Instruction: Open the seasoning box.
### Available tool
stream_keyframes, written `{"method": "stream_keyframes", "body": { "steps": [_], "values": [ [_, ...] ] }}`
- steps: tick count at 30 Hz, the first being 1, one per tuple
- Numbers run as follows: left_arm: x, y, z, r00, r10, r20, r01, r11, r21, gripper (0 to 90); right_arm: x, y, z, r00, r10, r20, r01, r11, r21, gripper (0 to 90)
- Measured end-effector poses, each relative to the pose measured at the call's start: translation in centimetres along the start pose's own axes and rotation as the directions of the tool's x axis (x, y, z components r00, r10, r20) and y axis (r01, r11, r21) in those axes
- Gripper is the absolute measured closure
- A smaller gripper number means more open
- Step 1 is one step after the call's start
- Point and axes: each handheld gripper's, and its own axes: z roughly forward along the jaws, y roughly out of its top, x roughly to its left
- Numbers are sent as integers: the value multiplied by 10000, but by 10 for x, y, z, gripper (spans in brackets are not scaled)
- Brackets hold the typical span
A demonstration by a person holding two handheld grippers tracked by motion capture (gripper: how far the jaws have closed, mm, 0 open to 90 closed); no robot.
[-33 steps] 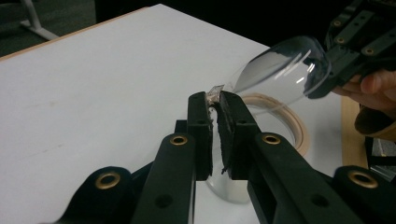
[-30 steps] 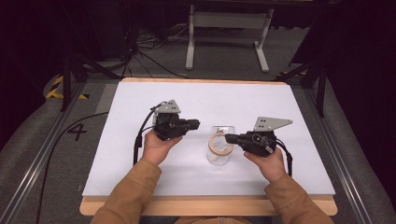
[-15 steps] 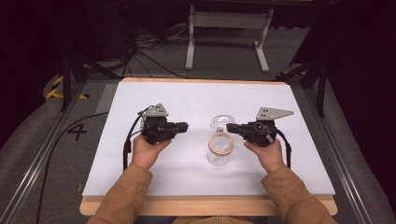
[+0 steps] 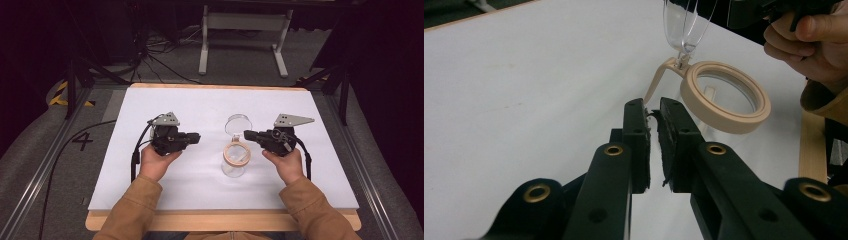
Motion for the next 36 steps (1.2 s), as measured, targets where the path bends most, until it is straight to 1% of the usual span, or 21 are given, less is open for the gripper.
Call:
{"method": "stream_keyframes", "body": {
  "steps": [1, 2, 7, 9, 13, 17, 18, 19, 20, 22, 23, 24, 26, 28, 29, 30, 31, 32, 34, 35, 36],
  "values": [
    [-1, 0, 0, 10000, -28, 53, 28, 10000, -64, 819, 0, 0, 0, 10000, 0, 0, 0, 10000, 0, 893],
    [-1, 1, 0, 9999, 79, 146, -79, 10000, 8, 800, 1, 1, -2, 10000, -85, -42, 85, 10000, 16, 893],
    [-4, 3, -1, 9994, 297, 197, -299, 9995, 112, 783, 3, 3, -9, 9996, -270, -81, 269, 9996, -28, 891],
    [-4, 6, -1, 9987, 497, 139, -499, 9987, 134, 777, 3, 4, -15, 9992, -392, 82, 392, 9992, -25, 890],
    [-3, 7, -1, 9986, 496, 186, -500, 9985, 240, 773, 2, 3, -24, 9988, -425, 249, 425, 9991, -1, 890],
    [-2, 8, -2, 9987, 478, 163, -482, 9986, 222, 761, -3, 3, -41, 9985, -343, 436, 347, 9993, -97, 890],
    [-1, 9, -4, 9979, 643, 104, -646, 9973, 355, 758, -5, 3, -44, 9983, -322, 478, 328, 9994, -113, 890],
    [-1, 9, -5, 9978, 657, 123, -662, 9970, 403, 754, -6, 3, -47, 9981, -327, 519, 334, 9994, -133, 890],
    [-1, 8, -5, 9985, 537, 65, -539, 9981, 311, 749, -8, 3, -50, 9980, -296, 559, 303, 9995, -120, 890],
    [1, 8, -7, 9982, 603, 35, -604, 9976, 337, 744, -9, 3, -53, 9977, -289, 611, 297, 9995, -118, 889],
    [1, 8, -8, 9987, 501, 1, -501, 9983, 286, 739, -12, 3, -59, 9965, -274, 792, 283, 9995, -103, 887],
    [3, 8, -10, 9983, 583, -33, -582, 9979, 267, 739, -12, 3, -59, 9965, -274, 792, 283, 9995, -103, 887],
    [7, 8, -15, 9986, 406, -325, -392, 9983, 432, 733, -17, 2, -67, 9941, -221, 1059, 231, 9997, -89, 876],
    [12, 6, -17, 9990, 165, -409, -150, 9992, 381, 726, -20, 2, -72, 9915, -235, 1279, 238, 9997, -11, 868],
    [12, 6, -17, 9990, 165, -409, -150, 9992, 381, 721, -20, 2, -72, 9915, -235, 1279, 238, 9997, -11, 868],
    [15, 6, -19, 9987, 155, -477, -135, 9990, 414, 719, -24, 0, -77, 9860, -263, 1646, 246, 9996, 127, 865],
    [18, 4, -21, 9983, -44, -587, 69, 9991, 411, 716, -27, -1, -79, 9834, -294, 1789, 264, 9995, 193, 863],
    [19, 3, -22, 9972, -96, -739, 129, 9989, 440, 712, -29, -1, -81, 9818, -251, 1884, 216, 9996, 205, 860],
    [23, 1, -24, 9949, -144, -1000, 196, 9985, 515, 703, -34, -4, -86, 9757, -183, 2184, 136, 9996, 231, 851],
    [23, 1, -24, 9949, -144, -1000, 196, 9985, 515, 698, -38, -6, -88, 9700, -128, 2427, 64, 9996, 271, 845],
    [25, 1, -25, 9928, -133, -1188, 195, 9985, 515, 698, -38, -6, -88, 9700, -128, 2427, 64, 9996, 271, 845]
  ]
}}
